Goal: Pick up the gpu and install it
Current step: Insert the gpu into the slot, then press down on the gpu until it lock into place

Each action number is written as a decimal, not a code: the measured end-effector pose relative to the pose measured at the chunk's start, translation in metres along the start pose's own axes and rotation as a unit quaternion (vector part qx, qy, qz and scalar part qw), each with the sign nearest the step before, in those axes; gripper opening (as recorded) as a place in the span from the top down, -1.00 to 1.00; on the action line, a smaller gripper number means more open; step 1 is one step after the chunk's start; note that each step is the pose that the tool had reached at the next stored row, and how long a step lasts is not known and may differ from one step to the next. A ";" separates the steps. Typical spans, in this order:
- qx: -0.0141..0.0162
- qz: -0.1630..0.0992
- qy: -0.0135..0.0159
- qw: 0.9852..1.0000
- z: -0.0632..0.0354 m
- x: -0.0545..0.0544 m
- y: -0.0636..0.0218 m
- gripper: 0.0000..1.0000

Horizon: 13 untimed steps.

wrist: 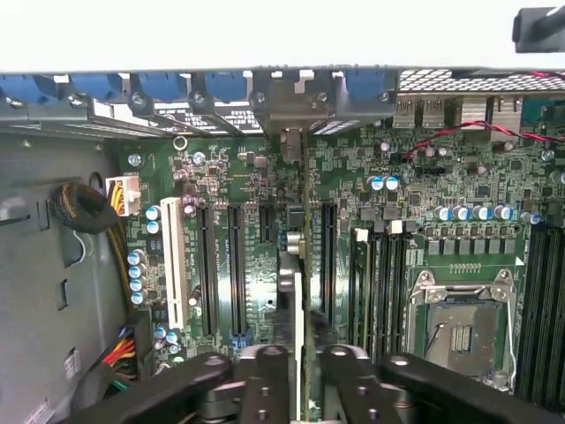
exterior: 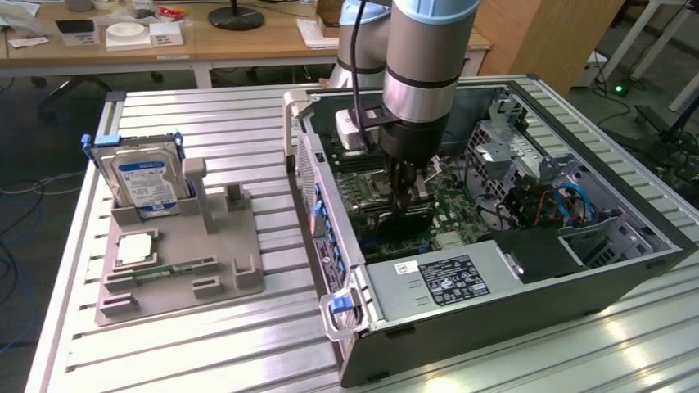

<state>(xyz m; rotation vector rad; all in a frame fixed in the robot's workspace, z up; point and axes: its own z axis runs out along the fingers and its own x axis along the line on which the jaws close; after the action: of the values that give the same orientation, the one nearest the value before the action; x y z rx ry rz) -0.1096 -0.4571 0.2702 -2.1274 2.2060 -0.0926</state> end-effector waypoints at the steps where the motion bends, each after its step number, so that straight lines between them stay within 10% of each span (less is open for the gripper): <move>1: 0.000 0.000 0.000 1.000 0.0000 0.000 0.0000 0.58; 13: 0.000 0.000 -0.002 1.000 0.0000 0.000 0.0000 0.79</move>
<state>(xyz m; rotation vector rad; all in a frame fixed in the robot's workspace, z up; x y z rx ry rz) -0.1095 -0.4571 0.2702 -2.1259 2.2045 -0.0890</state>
